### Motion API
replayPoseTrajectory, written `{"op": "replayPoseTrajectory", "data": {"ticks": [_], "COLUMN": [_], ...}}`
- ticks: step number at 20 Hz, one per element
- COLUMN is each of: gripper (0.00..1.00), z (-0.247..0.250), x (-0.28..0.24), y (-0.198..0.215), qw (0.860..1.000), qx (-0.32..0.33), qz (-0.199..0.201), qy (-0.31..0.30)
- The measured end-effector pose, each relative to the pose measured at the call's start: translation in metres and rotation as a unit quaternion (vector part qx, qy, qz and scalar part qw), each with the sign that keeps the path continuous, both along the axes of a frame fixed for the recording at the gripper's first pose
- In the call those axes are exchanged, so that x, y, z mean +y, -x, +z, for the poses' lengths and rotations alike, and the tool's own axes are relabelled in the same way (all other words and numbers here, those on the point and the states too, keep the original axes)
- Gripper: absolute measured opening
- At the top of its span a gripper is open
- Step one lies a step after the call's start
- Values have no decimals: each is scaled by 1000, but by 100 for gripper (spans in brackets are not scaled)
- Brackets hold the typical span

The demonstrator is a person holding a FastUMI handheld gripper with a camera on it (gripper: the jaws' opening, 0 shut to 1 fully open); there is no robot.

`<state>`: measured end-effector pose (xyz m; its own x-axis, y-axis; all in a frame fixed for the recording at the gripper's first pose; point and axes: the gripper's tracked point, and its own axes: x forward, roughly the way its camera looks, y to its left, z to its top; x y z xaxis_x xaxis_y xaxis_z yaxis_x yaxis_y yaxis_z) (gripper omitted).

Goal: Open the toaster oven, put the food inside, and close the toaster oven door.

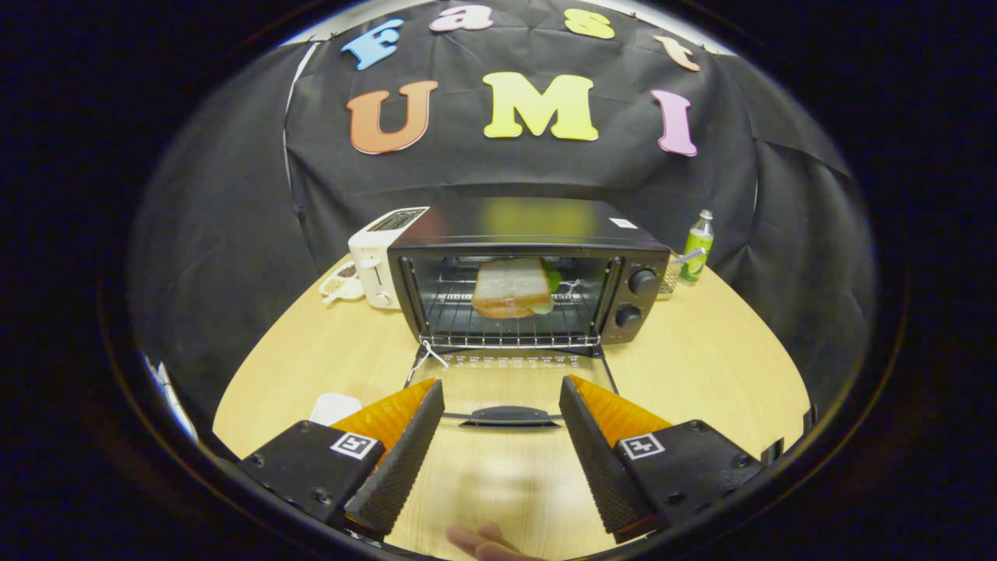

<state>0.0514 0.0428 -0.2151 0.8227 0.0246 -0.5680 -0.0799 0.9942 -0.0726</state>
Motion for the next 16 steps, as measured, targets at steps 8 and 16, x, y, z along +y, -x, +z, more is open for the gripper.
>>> {"op": "replayPoseTrajectory", "data": {"ticks": [8,16], "gripper": [96,96], "z": [-67,-118], "x": [-21,-15], "y": [2,3], "qw": [998,994], "qx": [60,103], "qz": [-21,-22], "qy": [-27,-20]}}
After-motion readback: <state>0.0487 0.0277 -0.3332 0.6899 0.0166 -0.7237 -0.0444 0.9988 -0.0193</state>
